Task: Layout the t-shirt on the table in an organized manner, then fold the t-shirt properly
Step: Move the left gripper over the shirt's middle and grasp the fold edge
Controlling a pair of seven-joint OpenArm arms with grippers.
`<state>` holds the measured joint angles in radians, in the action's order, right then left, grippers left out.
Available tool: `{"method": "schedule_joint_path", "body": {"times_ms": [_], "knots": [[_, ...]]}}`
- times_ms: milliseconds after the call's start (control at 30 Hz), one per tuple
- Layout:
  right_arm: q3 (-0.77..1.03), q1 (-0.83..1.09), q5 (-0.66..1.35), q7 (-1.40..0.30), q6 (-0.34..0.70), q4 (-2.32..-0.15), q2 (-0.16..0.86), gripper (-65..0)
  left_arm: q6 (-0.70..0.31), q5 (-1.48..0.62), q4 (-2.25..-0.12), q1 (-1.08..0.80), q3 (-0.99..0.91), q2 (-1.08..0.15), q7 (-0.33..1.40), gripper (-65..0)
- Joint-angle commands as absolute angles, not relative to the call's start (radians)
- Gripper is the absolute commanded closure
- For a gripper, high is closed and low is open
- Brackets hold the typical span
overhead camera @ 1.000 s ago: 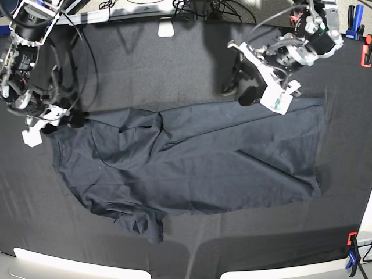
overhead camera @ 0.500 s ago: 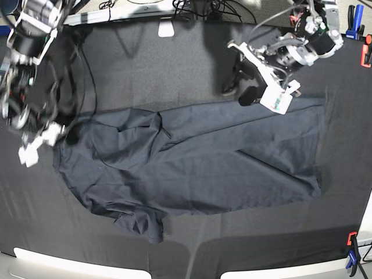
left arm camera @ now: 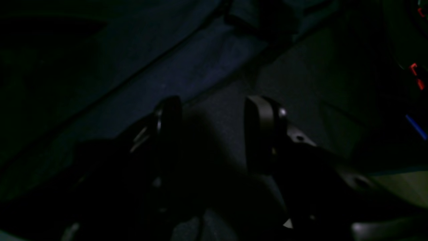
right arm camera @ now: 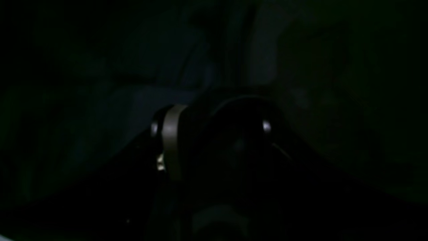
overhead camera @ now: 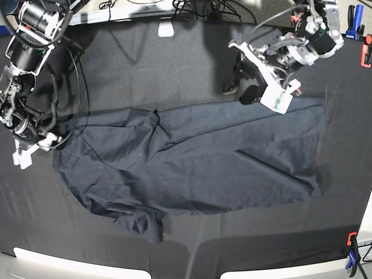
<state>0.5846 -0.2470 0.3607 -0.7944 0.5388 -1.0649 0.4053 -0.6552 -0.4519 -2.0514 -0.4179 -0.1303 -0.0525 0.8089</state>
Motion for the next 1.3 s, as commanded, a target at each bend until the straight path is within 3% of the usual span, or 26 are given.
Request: {"method": "schedule_joint_path", "body": {"times_ms": [0, 133, 367, 433, 533, 667, 867, 1267], "knots": [[0.599, -0.269, 0.369, -0.743, 0.527, -1.082, 0.433, -26.4, -0.655, -0.475, -2.070, -0.416, -0.130, -0.053, 0.786, -27.5], [0.615, -0.269, 0.370, -0.668, 0.508, -1.082, 0.456, -26.4, -0.655, -0.475, -2.070, -0.416, -0.130, -0.053, 0.785, -27.5], [0.615, -0.269, 0.389, -0.679, 0.509, -1.082, 0.482, -26.4, -0.655, -0.476, -2.070, -0.416, -0.130, -0.053, 0.785, -27.5], [0.616, -0.268, 0.449, -0.710, 0.543, -1.082, 0.488, -26.4, -0.655, -0.504, -2.070, -0.416, -0.130, -0.053, 0.785, -27.5], [0.617, -0.268, 0.577, -0.785, 0.689, -1.088, 0.502, -26.4, -0.656, -0.633, -2.070, -0.414, -0.130, -0.052, 0.779, -27.5], [0.632, -0.267, 0.722, -0.896, 0.698, -1.127, 0.508, -26.4, -0.607, -0.672, -2.069, -0.394, -0.129, -0.052, 0.712, -27.5], [0.658, -0.204, 0.830, -0.937, 0.698, -1.256, 0.513, -26.4, -0.560, -0.708, -2.060, -0.320, -0.108, -0.041, 0.774, -27.5], [0.675, 0.014, 0.842, -0.948, 0.698, -1.517, 0.513, -26.4, -0.561, -0.707, -1.595, -0.091, 0.135, 0.094, 0.773, -27.5]]}}
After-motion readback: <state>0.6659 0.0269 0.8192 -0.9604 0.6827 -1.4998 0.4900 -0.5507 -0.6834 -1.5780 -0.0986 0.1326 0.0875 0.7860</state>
